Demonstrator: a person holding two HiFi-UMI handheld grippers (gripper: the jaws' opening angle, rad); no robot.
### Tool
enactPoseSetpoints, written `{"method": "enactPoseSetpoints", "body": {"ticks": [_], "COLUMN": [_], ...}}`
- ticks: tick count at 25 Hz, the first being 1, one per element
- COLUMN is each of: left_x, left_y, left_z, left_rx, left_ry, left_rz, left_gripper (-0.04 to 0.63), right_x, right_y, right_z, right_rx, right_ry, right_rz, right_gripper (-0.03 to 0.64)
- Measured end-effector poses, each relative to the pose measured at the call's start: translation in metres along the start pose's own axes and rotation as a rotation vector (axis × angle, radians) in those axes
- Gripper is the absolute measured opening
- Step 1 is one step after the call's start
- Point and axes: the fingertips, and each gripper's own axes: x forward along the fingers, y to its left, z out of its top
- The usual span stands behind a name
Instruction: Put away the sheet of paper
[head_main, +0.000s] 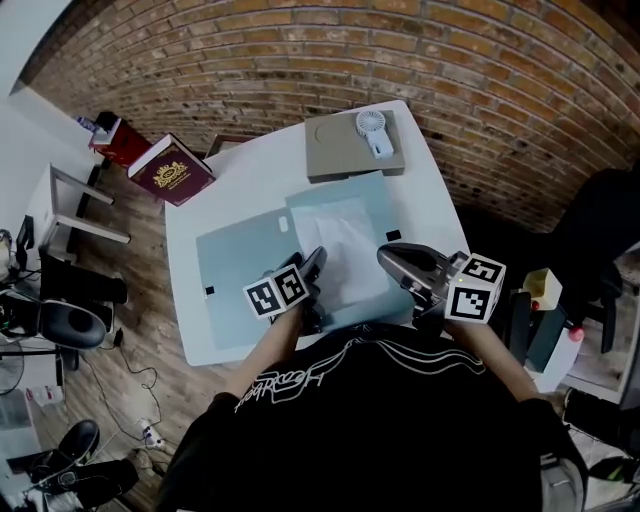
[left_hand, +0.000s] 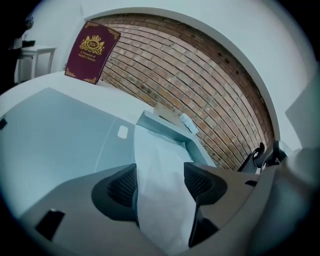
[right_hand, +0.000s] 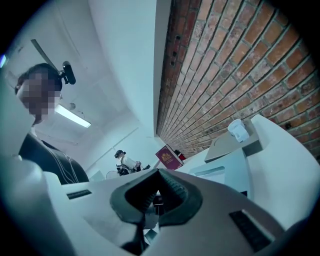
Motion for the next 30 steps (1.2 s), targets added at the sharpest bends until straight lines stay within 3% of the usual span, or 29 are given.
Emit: {"method": "enactPoseSetpoints", "body": {"ticks": [6,8,12,15,18,21,30], "left_x": [-0.04,-0.06,-0.102,-0.134,-0.167,-0.197,-0.235], "left_y": [0.019,0.02,0.0,-0.035,-0.07,-0.089,-0.105], "left_z": [0.024,0.033,0.049,0.049,0.043,0.037,0.025], "left_rx": [-0.039,-0.027,0.058,0.163,0.246,0.301,0.344], "left_ry": [-0.096,-0.126,-0.18,-0.144,-0.095,-0.099,-0.126], "left_rz": [-0.066,-0.092,-0.133,-0.234,-0.371,-0.468,-0.543], "left_gripper": [0.295,0.24,0.158,0.065,0.048,0.043,0.043], "right_x": [0.008,0.011,0.021,0.031,0.042,0.05,0.051], "right_y": [0.016,0.022,0.042,0.071,0.096,0.11,0.14], "right_z": [-0.004,-0.007,-0.015,-0.017,-0.024,-0.031,-0.054], "right_rx": [-0.077,-0.085,-0.073,-0.099,-0.117,-0.133,-0.184], "right_ry": [0.031,0.041,0.056,0.054,0.067,0.08,0.109], "right_rz": [-0.014,-0.023,-0.028,0.014,0.049,0.065,0.093], "right_gripper": [0.003,0.003,0.002,0.002,0.002,0.002,0.002]}}
